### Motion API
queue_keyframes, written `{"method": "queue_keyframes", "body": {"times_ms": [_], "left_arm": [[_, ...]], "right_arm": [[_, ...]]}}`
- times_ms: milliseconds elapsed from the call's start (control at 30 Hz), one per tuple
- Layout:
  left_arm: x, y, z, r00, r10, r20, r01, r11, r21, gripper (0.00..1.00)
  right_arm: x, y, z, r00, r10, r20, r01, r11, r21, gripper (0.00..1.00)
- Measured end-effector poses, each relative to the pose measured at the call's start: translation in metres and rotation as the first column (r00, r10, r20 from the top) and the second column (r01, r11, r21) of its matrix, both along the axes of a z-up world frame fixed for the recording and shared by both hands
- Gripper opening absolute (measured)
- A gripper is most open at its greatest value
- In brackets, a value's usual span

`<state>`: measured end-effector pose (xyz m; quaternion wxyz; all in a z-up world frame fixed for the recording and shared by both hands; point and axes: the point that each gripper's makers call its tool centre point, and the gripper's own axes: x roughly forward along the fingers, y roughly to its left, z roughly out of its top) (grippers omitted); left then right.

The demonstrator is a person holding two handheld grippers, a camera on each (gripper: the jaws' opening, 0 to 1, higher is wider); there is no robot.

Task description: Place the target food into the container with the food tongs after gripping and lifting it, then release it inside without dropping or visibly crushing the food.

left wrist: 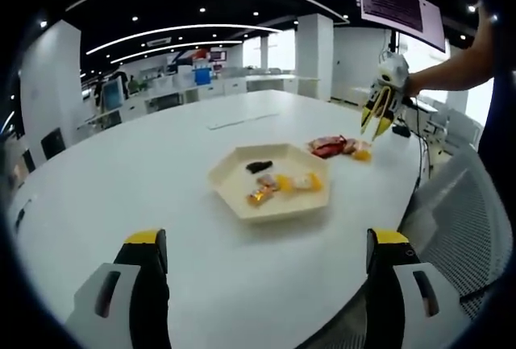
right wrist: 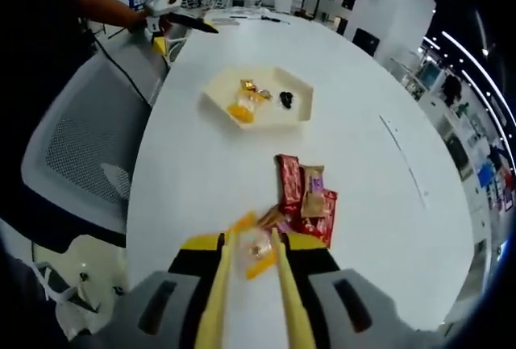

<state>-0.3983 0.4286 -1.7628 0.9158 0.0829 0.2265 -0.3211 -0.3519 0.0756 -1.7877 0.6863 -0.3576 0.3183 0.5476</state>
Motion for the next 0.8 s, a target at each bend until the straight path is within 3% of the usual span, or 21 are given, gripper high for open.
{"method": "queue_keyframes", "body": {"times_ms": [133,333,467,667,800], "left_arm": [[0.001,0.001,-0.002,1.000,0.002,-0.005,-0.002,1.000,0.002,1.00],[-0.002,-0.003,-0.005,1.000,-0.028,-0.007,0.028,0.999,0.022,0.99],[-0.002,-0.002,-0.006,1.000,-0.024,-0.013,0.025,1.000,0.019,0.99],[-0.005,-0.004,-0.008,0.999,-0.044,-0.022,0.044,0.999,0.020,0.99],[-0.004,-0.004,-0.007,0.999,-0.043,-0.018,0.043,0.999,0.014,0.98]], "right_arm": [[-0.002,0.004,-0.011,0.999,0.035,-0.009,-0.036,0.999,-0.034,0.28],[-0.001,-0.008,-0.025,0.999,0.052,-0.014,-0.053,0.992,-0.115,0.28],[-0.008,-0.008,-0.030,0.999,0.019,-0.032,-0.023,0.993,-0.119,0.28],[-0.009,-0.004,-0.031,1.000,-0.020,0.002,0.020,0.993,-0.116,0.28],[-0.009,0.004,-0.035,1.000,0.006,0.007,-0.005,0.991,-0.132,0.28]]}}
